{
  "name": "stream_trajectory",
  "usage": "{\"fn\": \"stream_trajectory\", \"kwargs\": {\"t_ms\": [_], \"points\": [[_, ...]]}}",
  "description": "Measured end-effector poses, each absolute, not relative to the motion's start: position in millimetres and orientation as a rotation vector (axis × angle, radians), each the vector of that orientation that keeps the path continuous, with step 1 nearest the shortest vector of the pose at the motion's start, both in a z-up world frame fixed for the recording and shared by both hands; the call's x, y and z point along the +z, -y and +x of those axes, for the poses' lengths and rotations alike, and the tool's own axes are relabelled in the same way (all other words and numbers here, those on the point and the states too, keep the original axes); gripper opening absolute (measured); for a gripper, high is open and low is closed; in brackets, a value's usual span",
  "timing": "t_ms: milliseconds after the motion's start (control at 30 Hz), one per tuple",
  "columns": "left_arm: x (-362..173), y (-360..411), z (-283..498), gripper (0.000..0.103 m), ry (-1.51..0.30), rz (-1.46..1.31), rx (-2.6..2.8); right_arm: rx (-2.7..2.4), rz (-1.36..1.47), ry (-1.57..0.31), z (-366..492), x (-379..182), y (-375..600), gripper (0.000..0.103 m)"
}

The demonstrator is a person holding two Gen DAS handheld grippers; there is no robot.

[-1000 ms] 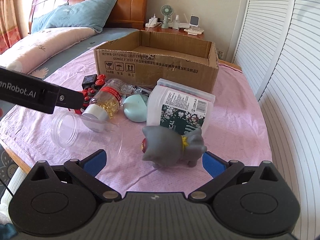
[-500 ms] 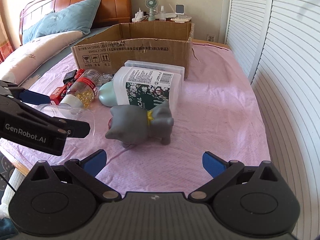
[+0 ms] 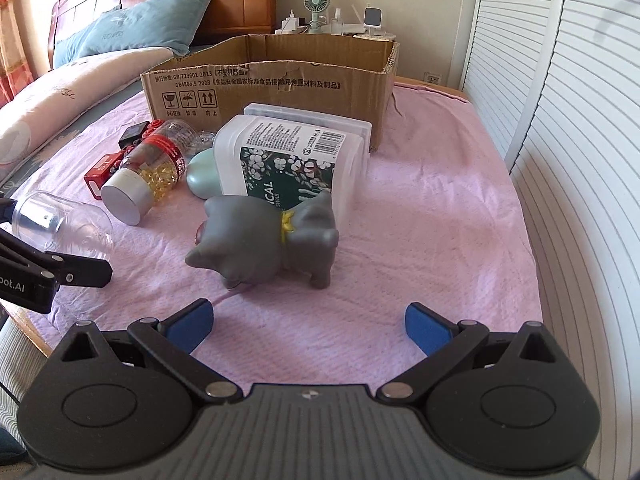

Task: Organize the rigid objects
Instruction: 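Move the left tool to the clear plastic cup while the right tool approaches the grey elephant toy, then close the left tool on the clear cup while the right tool grasps the grey elephant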

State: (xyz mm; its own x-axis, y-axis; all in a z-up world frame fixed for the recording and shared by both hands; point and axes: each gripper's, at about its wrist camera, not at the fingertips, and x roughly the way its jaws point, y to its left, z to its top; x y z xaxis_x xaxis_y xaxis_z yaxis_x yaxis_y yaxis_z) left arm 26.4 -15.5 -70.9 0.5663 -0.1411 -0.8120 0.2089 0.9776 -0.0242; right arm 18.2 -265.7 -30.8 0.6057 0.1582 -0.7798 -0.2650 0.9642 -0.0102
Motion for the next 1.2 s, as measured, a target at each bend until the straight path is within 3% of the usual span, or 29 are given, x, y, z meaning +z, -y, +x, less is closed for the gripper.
{"fn": "stream_trajectory", "kwargs": {"t_ms": [567,700,833,1200], "points": [[-58.7,12.7,26.1,0.1,-0.889,0.033,-0.195,0.27,-0.159,-0.828,42.2,-22.6,238.2,0.103],[-57.6,15.6,28.2,0.092,-0.876,0.04,-0.204,0.262,-0.16,-0.827,41.7,-21.2,234.9,0.094],[-56.8,15.6,30.4,0.092,-0.88,0.052,-0.222,0.259,-0.172,-0.845,40.1,-23.1,233.4,0.079],[-35.9,2.5,44.2,0.092,-0.947,0.082,-0.313,0.32,-0.166,-0.861,33.9,-0.1,239.4,0.077]]}}
